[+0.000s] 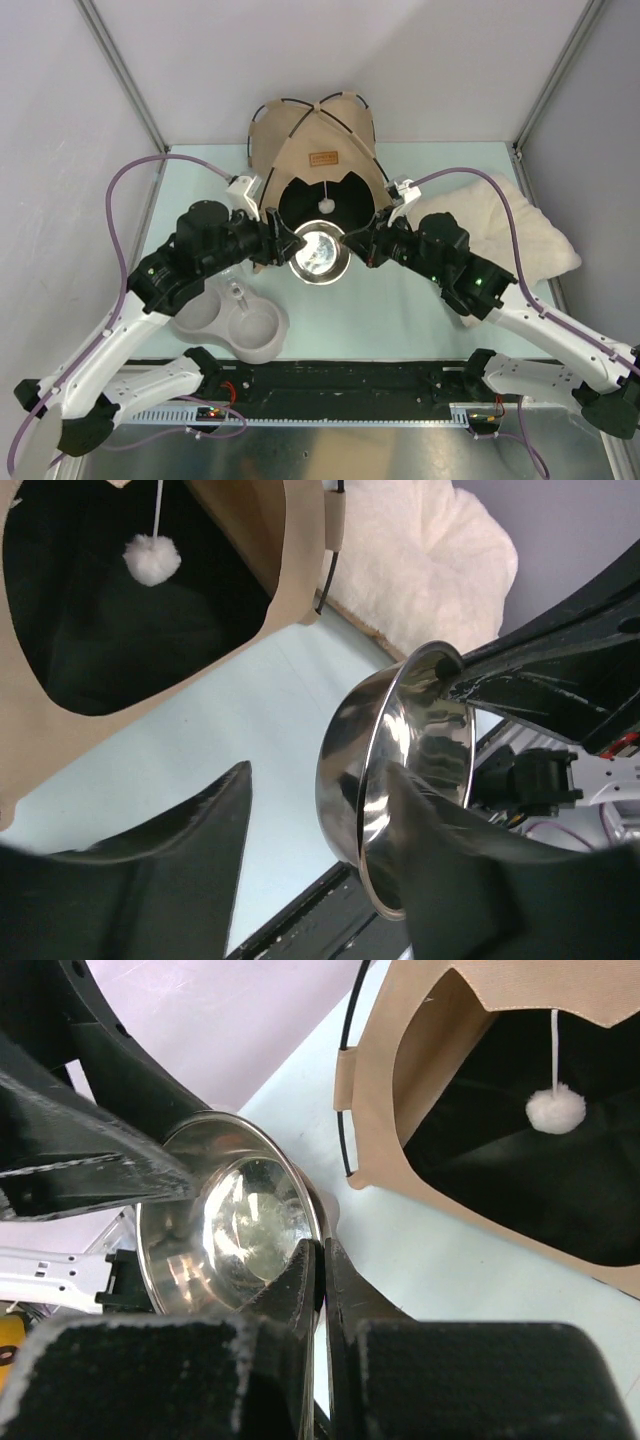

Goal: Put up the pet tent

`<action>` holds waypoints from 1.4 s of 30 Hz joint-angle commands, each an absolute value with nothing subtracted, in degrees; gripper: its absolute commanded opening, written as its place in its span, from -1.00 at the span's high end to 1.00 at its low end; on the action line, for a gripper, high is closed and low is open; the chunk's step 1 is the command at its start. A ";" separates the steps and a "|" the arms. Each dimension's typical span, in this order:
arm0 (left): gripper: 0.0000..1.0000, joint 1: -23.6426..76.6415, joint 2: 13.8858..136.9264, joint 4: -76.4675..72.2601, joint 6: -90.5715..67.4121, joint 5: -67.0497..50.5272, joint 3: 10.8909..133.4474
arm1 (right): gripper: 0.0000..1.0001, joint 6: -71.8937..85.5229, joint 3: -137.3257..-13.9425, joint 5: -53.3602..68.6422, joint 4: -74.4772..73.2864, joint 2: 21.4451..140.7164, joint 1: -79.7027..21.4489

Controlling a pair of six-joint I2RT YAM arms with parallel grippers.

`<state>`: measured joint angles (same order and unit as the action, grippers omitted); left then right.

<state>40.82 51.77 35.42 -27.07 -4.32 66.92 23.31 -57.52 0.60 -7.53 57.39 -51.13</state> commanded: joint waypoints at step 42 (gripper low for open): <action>1.00 -6.83 40.39 50.39 -41.41 22.89 53.78 | -0.97 25.70 -61.61 -5.90 -15.80 56.09 -47.82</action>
